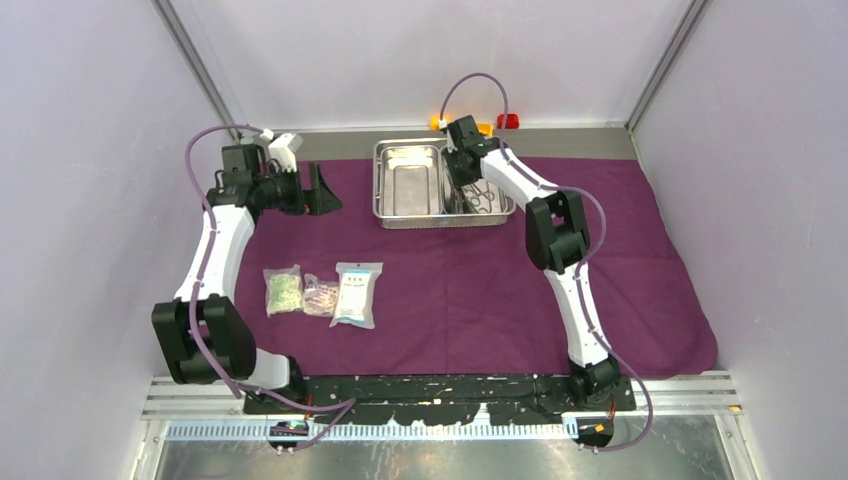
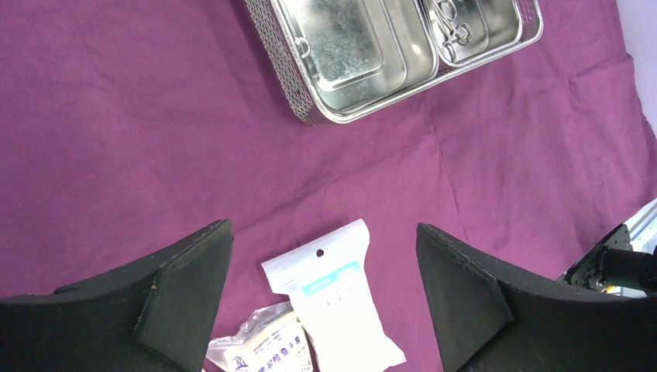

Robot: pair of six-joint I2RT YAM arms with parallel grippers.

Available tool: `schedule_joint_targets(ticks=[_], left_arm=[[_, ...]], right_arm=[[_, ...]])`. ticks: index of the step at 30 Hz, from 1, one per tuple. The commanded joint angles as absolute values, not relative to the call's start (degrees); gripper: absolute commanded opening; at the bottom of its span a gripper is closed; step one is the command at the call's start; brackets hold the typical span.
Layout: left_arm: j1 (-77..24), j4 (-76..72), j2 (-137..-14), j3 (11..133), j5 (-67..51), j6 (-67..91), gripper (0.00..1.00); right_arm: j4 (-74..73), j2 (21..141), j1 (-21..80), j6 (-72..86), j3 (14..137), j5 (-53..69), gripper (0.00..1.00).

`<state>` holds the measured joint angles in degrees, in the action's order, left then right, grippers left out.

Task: Open and lay out the surgical kit
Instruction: Pick up the medical item from the container.

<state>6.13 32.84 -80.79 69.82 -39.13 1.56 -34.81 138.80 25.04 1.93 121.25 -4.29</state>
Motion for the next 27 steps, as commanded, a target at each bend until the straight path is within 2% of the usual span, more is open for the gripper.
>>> schedule_joint_targets(ticks=[1, 14, 27], left_arm=[[6.36, 30.65, -81.76, 71.91, -41.27, 3.02, 0.90], [4.23, 30.67, -84.54, 75.18, -40.73, 3.09, 0.90], [-3.50, 30.66, -89.15, 79.86, -37.07, 2.28, 0.88]], right_arm=[[-34.77, 136.79, 24.38, 2.72, 122.87, -4.15, 0.18], [-35.41, 132.46, 22.81, 2.13, 123.78, -3.96, 0.08], [-36.52, 127.80, 21.47, 1.27, 125.22, -3.50, 0.05]])
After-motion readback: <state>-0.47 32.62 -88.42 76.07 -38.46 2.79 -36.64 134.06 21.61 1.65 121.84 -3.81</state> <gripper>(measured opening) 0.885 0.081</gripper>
